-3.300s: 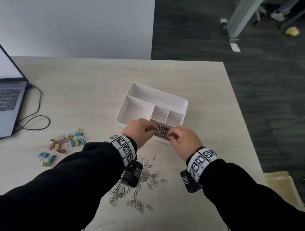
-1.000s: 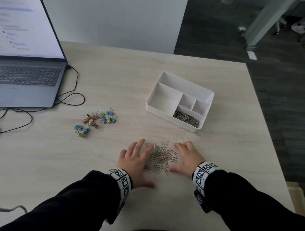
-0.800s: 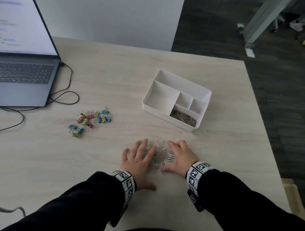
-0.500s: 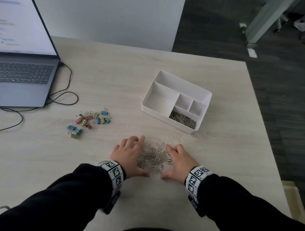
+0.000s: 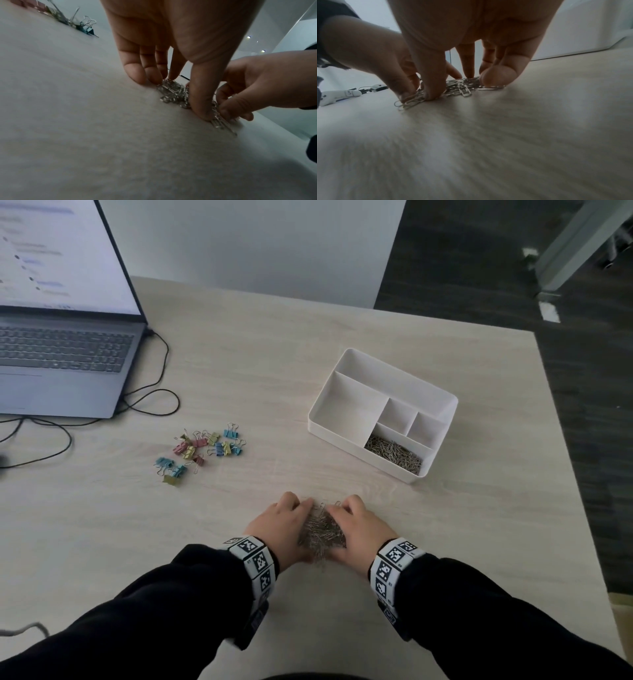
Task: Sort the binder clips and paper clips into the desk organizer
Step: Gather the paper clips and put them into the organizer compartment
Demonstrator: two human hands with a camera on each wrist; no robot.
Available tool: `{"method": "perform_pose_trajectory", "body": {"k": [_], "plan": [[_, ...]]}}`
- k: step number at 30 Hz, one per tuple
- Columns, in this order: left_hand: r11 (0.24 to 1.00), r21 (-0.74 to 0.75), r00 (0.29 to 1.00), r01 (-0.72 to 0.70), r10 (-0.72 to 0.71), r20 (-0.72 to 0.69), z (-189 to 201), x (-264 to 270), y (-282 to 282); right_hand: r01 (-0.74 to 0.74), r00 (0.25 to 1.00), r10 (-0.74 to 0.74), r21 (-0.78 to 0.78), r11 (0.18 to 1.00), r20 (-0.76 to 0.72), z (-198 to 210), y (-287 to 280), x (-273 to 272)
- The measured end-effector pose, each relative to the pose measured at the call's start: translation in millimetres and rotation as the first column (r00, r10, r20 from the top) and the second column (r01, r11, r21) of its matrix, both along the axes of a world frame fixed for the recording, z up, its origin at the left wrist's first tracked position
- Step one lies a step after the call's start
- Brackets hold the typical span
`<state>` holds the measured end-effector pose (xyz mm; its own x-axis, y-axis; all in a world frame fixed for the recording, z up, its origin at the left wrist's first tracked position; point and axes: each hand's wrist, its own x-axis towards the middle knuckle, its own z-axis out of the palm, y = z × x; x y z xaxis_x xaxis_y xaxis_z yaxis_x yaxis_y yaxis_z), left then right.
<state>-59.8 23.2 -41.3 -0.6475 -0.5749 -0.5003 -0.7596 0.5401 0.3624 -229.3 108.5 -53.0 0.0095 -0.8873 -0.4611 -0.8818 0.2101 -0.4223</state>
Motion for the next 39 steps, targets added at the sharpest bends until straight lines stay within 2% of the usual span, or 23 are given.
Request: {"method": "perform_pose_trajectory", "body": {"k": [4,11,17,20,23,28,31,35,39], "plan": [[1.000,0.021,0.998,0.001,0.001,-0.065,0,-10,1,-0.011,1.000,0.012,-0.019,1.000,0.027,0,-2,1],[1.000,0.017,0.997,0.012,-0.010,-0.079,-2,-22,0,0.000,1.000,0.000,-0.027,1.000,0.028,4,-6,-2],[0.994,0.105,0.995,-0.001,0.011,-0.100,0,-37,-6,0.055,0.995,-0.054,-0.006,0.998,0.088,10,-3,-12],[0.984,0.170,0.990,-0.046,0.068,-0.126,3,-42,-9,0.122,0.981,-0.122,0.006,0.992,0.154,14,2,-19],[0.967,0.240,0.979,-0.086,0.127,-0.158,6,-48,-16,0.252,0.944,-0.244,-0.009,0.968,0.223,18,7,-31],[0.930,0.338,0.939,-0.143,0.236,-0.251,24,-80,-36,0.483,0.831,-0.457,-0.002,0.876,0.317,32,6,-61],[0.919,0.359,0.911,-0.162,0.279,-0.303,35,-106,-52,0.576,0.775,-0.532,-0.033,0.817,0.342,44,-5,-84],[0.928,0.333,0.880,-0.168,0.294,-0.374,46,-140,-71,0.645,0.742,-0.577,-0.131,0.753,0.340,63,-23,-112],[0.961,0.229,0.886,-0.156,0.238,-0.398,45,-166,-84,0.595,0.799,-0.542,-0.213,0.775,0.261,66,-39,-130]]}}
